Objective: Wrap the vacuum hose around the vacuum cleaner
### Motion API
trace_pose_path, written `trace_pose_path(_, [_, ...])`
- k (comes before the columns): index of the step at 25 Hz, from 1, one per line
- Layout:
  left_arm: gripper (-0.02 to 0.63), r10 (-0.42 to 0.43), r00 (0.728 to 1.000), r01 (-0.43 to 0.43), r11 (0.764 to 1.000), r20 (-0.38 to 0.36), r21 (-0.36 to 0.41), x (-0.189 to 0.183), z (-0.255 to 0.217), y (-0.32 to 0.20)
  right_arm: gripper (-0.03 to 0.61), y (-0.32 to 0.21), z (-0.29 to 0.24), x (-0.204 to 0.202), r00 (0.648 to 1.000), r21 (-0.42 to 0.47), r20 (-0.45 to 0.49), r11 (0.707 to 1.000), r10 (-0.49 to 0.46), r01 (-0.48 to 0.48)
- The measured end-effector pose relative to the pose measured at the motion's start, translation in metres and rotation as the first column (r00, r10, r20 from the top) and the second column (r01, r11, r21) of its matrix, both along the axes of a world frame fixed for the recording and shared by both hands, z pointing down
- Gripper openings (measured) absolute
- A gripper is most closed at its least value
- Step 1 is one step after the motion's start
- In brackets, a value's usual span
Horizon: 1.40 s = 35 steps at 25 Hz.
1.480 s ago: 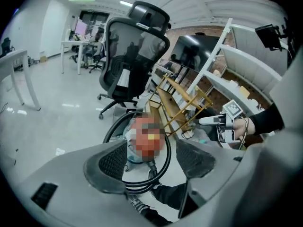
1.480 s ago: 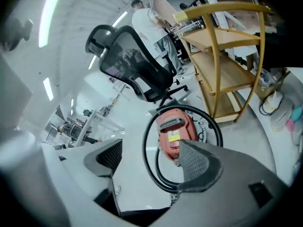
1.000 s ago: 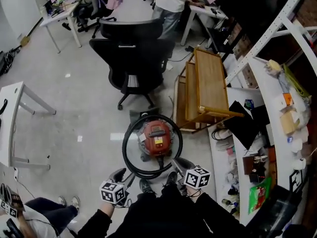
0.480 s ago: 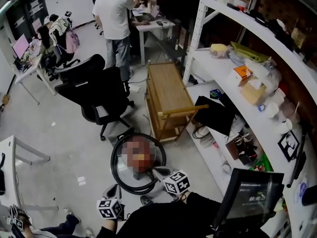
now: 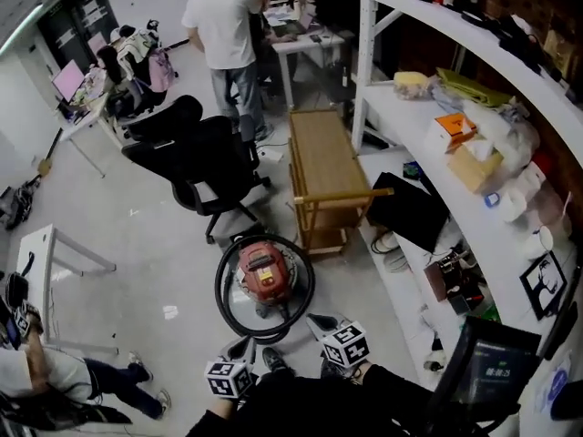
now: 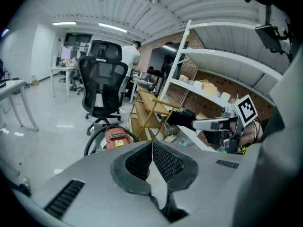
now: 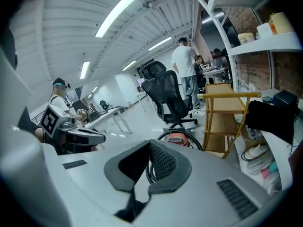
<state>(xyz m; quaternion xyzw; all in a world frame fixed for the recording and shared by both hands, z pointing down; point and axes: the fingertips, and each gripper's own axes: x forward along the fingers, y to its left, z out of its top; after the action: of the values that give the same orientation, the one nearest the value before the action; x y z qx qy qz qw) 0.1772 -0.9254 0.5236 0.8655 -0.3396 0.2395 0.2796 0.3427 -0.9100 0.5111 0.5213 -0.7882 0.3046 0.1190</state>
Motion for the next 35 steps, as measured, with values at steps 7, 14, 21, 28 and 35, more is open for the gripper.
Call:
trace_pose_path(7, [0.023,-0.042,0.997,0.045,0.998,0.064,-0.053,-0.009,0.016,0.048,0.014,0.043,0.027,0.026,0.999,-0.057,0.045,0.998,0.02,-0.018])
trace_pose_path(14, [0.023,-0.111,0.993,0.112,0.993,0.028,-0.037,-0.033,0.008,0.053,0.014,0.038,0.014,0.004,0.999,-0.05,0.029,0.998,-0.022,0.024])
trace_pose_path(21, [0.023,-0.216,0.976,0.216,0.975,0.009,-0.052,-0.109,0.005,0.032,0.014,0.001,-0.014,-0.069,0.997,-0.007,0.039,0.998,-0.069,0.07])
trace_pose_path(28, [0.023,-0.409,0.909,0.394,0.907,-0.082,-0.15,-0.16,0.004,-0.001,0.014,-0.028,-0.032,-0.133,0.985,0.035,0.05,0.986,-0.164,0.163])
trace_pose_path(35, [0.023,-0.419,0.903,0.401,0.902,-0.097,-0.16,-0.175,0.025,-0.005,0.014,-0.039,-0.026,-0.155,0.972,0.051,0.069,0.974,-0.223,0.22])
